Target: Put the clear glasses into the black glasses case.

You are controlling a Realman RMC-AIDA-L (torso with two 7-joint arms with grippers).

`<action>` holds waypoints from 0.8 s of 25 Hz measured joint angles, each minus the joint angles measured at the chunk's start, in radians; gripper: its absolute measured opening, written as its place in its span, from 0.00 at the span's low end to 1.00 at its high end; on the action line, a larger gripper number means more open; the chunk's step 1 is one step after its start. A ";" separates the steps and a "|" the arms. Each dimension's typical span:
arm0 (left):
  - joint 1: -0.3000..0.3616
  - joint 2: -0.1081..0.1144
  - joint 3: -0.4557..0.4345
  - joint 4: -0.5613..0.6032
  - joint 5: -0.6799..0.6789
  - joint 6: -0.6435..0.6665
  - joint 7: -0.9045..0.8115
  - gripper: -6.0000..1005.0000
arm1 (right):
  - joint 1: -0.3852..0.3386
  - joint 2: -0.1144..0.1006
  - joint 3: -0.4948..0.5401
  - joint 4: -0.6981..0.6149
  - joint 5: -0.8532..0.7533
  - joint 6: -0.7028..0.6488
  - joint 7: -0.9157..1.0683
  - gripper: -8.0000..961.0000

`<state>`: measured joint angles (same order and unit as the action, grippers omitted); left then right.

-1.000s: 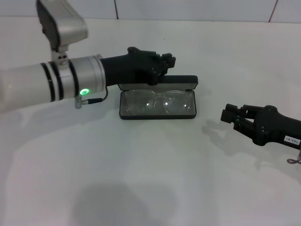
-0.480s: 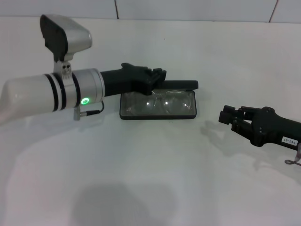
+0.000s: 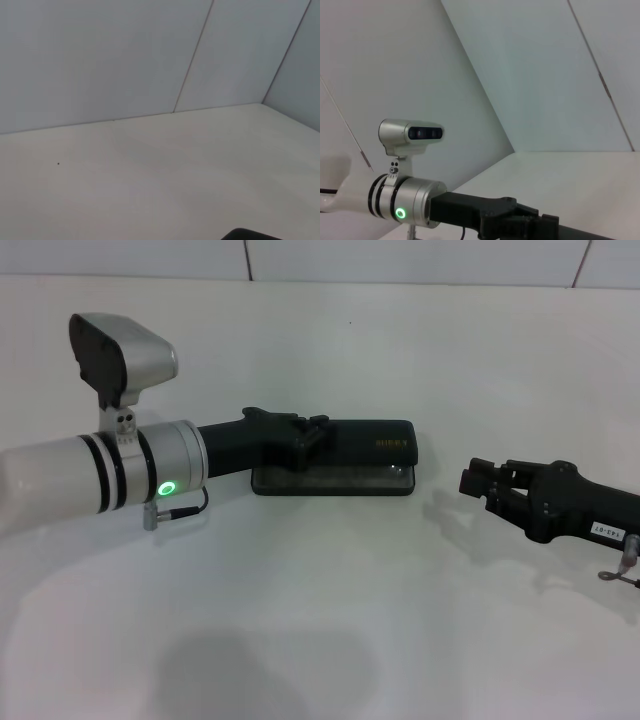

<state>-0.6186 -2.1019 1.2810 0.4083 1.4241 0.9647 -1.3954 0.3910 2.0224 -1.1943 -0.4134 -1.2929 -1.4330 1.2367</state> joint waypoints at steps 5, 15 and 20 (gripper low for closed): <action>0.001 0.000 0.000 0.000 0.001 0.000 0.001 0.12 | 0.006 0.000 0.001 0.001 0.000 0.003 0.000 0.22; 0.141 0.006 0.000 0.188 -0.171 0.402 0.243 0.12 | 0.010 -0.003 0.005 -0.015 0.001 -0.004 0.000 0.22; 0.228 0.017 -0.005 0.233 -0.199 0.520 0.314 0.12 | 0.011 -0.019 -0.002 -0.058 -0.018 -0.067 -0.050 0.23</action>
<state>-0.3908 -2.0853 1.2760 0.6413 1.2248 1.4842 -1.0809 0.4019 2.0036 -1.1964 -0.4714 -1.3108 -1.5002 1.1866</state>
